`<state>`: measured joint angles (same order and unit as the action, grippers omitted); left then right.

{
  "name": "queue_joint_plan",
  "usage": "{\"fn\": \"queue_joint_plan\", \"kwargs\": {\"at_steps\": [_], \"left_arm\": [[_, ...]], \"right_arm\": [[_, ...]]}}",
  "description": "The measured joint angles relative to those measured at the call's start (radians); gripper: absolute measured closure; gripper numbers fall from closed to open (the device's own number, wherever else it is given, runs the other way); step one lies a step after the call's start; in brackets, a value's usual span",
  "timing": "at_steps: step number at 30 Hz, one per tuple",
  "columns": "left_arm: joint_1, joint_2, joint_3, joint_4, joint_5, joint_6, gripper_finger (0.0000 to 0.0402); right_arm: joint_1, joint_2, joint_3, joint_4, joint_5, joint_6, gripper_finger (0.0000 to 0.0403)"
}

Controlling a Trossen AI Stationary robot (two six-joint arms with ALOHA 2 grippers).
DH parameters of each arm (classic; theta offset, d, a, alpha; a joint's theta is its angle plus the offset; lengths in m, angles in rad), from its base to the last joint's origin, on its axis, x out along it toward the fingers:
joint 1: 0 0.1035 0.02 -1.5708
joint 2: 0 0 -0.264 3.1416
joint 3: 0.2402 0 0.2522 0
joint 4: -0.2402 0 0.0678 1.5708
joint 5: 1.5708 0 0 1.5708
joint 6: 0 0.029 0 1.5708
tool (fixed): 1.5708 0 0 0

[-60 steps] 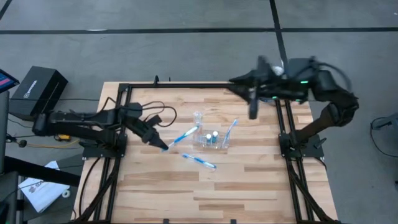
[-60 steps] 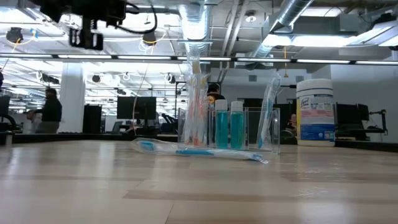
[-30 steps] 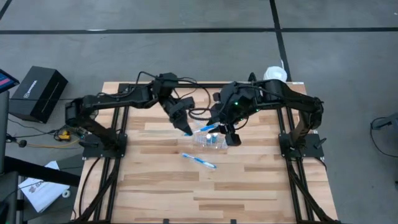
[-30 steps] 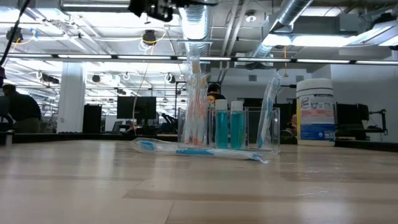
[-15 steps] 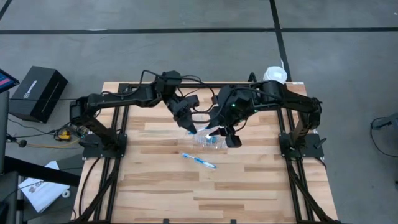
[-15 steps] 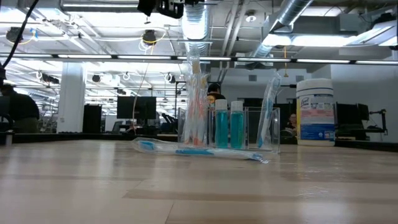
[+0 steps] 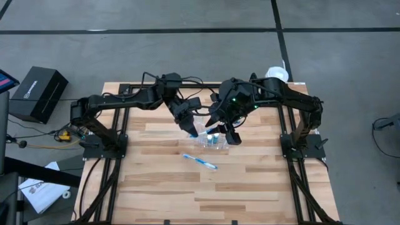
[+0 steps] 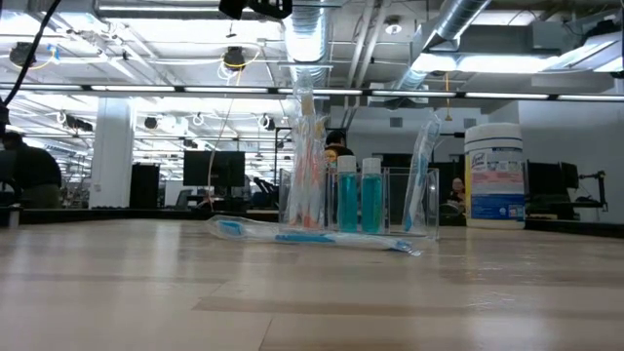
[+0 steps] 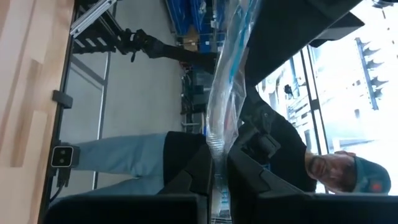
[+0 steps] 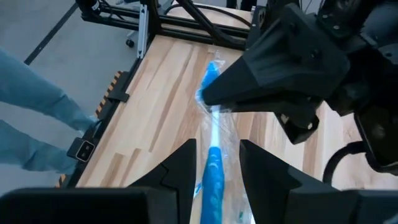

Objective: Pick & Place toothbrushing station
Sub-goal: Put the left blue toothbrush into the transparent organizer

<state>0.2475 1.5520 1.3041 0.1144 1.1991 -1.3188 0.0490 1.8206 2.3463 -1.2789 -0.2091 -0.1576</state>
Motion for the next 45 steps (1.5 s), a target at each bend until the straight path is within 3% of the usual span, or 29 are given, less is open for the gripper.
{"fn": "queue_joint_plan", "kwargs": {"at_steps": [11, 21, 25, 30, 37, 45], "left_arm": [[0.014, 0.000, 0.000, 0.140, -0.011, -0.097, 0.0387], [0.014, 0.001, -0.001, 0.155, -0.014, -0.104, 0.0387], [0.014, 0.001, -0.001, 0.156, -0.014, -0.103, 0.0387], [0.014, 0.001, -0.001, 0.159, -0.014, -0.102, 0.0387], [0.014, 0.001, -0.001, 0.164, -0.015, -0.094, 0.0387], [0.014, 0.001, -0.001, 0.178, -0.051, 0.023, 0.0331]], "right_arm": [[0.000, -0.001, -0.008, 0.008, -0.025, 0.005, 0.0290], [0.000, 0.000, -0.016, 0.024, -0.020, 0.035, 0.0291], [0.001, 0.000, -0.016, 0.031, 0.006, 0.034, 0.0310], [0.003, 0.000, -0.016, 0.035, 0.026, 0.010, 0.0374], [-0.005, 0.000, -0.016, 0.035, 0.025, 0.001, 0.0369], [-0.018, 0.000, -0.016, 0.036, 0.024, 0.000, 0.0378]]}}
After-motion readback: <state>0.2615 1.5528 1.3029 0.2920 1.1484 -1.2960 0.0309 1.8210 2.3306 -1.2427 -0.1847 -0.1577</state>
